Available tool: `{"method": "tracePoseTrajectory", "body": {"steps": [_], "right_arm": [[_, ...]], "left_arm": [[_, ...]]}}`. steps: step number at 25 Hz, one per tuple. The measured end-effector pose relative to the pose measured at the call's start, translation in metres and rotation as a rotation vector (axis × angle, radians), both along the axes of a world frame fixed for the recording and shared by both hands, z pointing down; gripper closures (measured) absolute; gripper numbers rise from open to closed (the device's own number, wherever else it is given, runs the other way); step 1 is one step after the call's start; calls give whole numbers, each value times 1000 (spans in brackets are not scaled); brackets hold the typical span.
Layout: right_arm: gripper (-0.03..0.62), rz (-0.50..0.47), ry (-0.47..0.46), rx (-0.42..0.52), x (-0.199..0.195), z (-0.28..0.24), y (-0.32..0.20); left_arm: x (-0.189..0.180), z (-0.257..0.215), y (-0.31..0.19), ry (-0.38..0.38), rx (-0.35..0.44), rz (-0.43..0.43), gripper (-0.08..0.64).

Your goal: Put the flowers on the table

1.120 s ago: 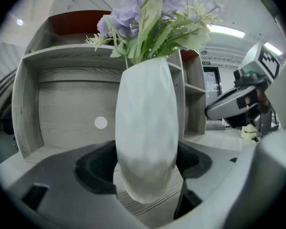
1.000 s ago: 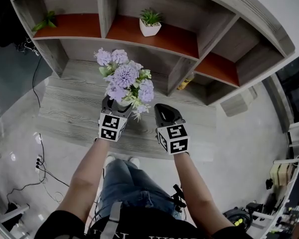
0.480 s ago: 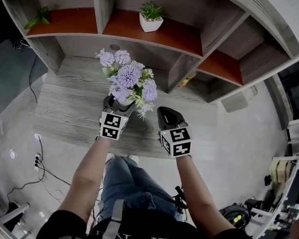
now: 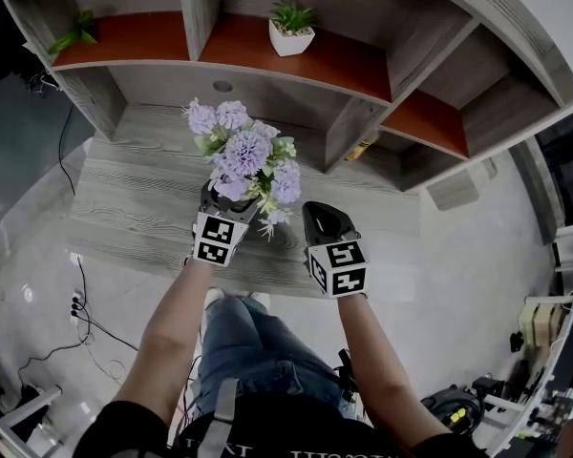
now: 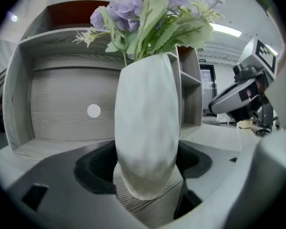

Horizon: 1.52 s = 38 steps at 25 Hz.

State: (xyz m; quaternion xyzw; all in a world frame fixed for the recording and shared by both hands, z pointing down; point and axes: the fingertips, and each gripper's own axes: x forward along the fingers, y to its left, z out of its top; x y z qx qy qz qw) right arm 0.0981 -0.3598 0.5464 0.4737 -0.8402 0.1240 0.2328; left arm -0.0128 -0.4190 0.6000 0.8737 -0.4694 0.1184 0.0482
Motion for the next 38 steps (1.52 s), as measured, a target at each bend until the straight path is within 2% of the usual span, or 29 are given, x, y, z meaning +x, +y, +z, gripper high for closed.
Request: {"method": "tracePoseTrajectory", "body": {"steps": [9, 14, 17, 27, 38], "right_arm": [[577, -7, 6, 9, -8, -7, -4], [577, -10, 8, 1, -12, -2, 0], [577, -16, 4, 2, -17, -2, 1], [577, 29, -26, 28, -9, -9, 7], [577, 54, -52, 86, -2, -32, 10]], "left_arm": [[-3, -3, -6, -12, 26, 13, 190], [-7, -7, -2, 25, 43, -16, 76], [-11, -9, 2, 40, 44, -23, 37], [-22, -29, 28, 51, 69, -10, 32], [-44, -63, 50, 53, 104, -56, 32]]}}
